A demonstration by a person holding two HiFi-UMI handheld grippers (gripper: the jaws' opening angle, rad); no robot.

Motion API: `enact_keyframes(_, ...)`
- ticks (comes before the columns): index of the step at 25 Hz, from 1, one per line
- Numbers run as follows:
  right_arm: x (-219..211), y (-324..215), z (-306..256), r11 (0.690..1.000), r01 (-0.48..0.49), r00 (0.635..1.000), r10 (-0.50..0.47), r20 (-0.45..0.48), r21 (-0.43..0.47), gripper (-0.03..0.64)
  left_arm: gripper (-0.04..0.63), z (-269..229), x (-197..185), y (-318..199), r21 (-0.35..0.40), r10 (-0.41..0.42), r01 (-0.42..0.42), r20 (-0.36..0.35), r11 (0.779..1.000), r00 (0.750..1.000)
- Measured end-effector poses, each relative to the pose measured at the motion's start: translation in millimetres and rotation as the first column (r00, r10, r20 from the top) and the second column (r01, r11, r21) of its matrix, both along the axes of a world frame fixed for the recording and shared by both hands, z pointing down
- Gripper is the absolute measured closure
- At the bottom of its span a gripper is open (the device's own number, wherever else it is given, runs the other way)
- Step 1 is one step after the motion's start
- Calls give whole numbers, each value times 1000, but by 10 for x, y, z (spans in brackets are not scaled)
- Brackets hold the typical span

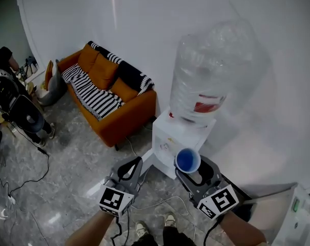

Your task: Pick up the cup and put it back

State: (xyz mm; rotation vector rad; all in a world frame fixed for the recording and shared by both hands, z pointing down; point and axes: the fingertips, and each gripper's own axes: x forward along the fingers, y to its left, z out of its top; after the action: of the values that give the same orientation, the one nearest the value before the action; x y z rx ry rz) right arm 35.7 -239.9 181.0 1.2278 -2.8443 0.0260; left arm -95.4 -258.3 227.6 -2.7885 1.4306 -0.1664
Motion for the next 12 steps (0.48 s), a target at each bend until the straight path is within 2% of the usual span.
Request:
enact_keyframes(4,35,309,-306,1000,6,1000,-6,15,3,342,594,-433,-33,281,36,3,-2,-40,999,999)
enact_keyframes(9,39,616,-566,1000,11,1000,-11,-22,15,342,594,-858,-32,618,122,4,-1,-23,993,1000)
enact_keyframes(12,44,768,-686,1000,8,999,-7,-35,26,342,594,-986,5,813,116,-12,15,-24,993,1000)
